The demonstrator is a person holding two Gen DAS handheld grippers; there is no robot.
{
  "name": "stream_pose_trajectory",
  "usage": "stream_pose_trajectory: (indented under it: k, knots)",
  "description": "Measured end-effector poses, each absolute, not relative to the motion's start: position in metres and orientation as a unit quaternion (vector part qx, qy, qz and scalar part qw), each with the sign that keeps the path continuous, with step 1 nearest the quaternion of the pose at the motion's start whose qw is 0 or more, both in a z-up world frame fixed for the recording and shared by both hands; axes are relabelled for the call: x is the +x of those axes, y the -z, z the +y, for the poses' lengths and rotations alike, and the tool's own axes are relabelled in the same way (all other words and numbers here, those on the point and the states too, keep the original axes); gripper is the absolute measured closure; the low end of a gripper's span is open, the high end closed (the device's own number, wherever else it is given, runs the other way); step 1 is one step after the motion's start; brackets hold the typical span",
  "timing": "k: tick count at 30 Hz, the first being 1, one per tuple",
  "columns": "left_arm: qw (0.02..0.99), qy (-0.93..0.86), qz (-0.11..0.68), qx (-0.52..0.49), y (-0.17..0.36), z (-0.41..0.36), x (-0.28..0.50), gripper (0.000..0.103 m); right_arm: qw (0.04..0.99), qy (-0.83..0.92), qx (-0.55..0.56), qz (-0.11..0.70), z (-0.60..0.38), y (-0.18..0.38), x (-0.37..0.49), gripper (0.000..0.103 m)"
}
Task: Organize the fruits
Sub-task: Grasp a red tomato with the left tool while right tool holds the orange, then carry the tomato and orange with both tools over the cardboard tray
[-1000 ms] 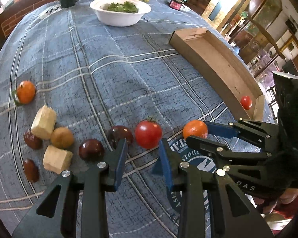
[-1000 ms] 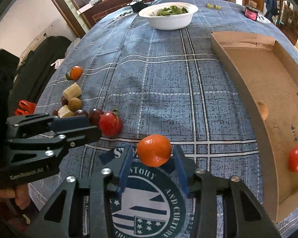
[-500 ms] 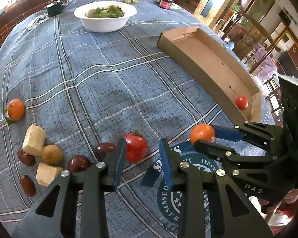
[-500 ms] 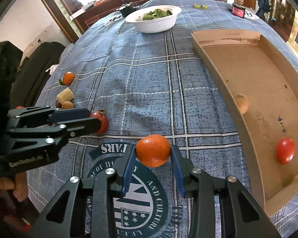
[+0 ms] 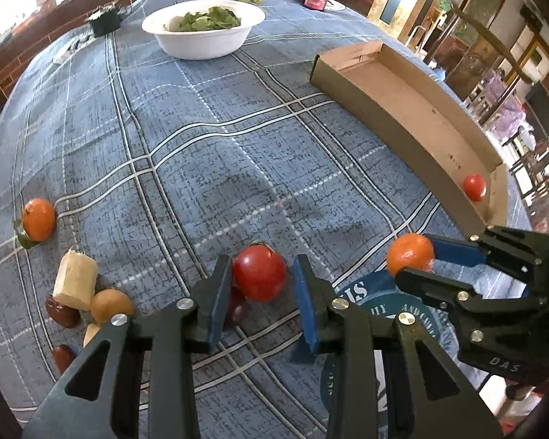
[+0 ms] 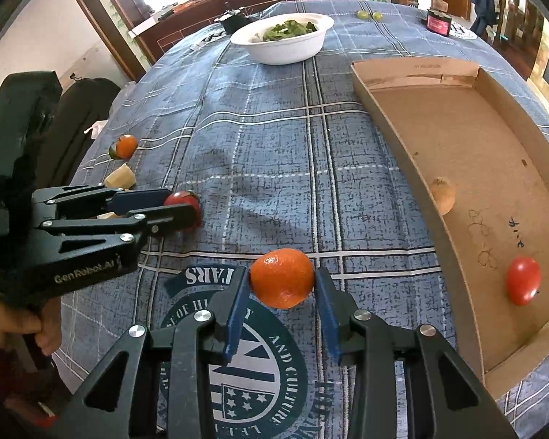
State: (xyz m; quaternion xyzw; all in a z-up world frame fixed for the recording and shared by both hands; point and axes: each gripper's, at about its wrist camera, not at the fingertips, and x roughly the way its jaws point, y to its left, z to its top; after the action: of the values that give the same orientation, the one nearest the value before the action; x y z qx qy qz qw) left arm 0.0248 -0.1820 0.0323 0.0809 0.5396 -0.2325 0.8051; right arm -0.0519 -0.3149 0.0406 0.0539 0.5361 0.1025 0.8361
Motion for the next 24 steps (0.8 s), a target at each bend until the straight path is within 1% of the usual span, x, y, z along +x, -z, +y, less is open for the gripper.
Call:
stream_pose_trajectory:
  k: [7, 8, 9, 12, 24]
  knots:
    - [0.813, 0.223, 0.524, 0.120, -0.029, -0.192, 0.021, 0.073, 0.841, -0.102, 0.055, 0.528, -0.317, -0.047, -0.053, 0.066]
    - [0.814, 0.222, 0.525, 0.117, -0.029, -0.192, 0.021, 0.073, 0.842, -0.101, 0.056, 0.526, -0.318, -0.049, -0.053, 0.066]
    - [0.813, 0.221, 0.526, 0.112, -0.030, -0.191, 0.022, 0.076, 0.844, -0.101, 0.058, 0.523, -0.319, -0.051, -0.053, 0.066]
    - [0.809, 0.225, 0.536, 0.079, -0.032, -0.186, 0.027, 0.076, 0.851, -0.095, 0.066, 0.513, -0.329, -0.060, -0.052, 0.066]
    - [0.815, 0.251, 0.515, 0.090, -0.057, -0.220, 0.027, 0.076, 0.869, -0.044, 0.101, 0.483, -0.385, -0.085, -0.045, 0.066]
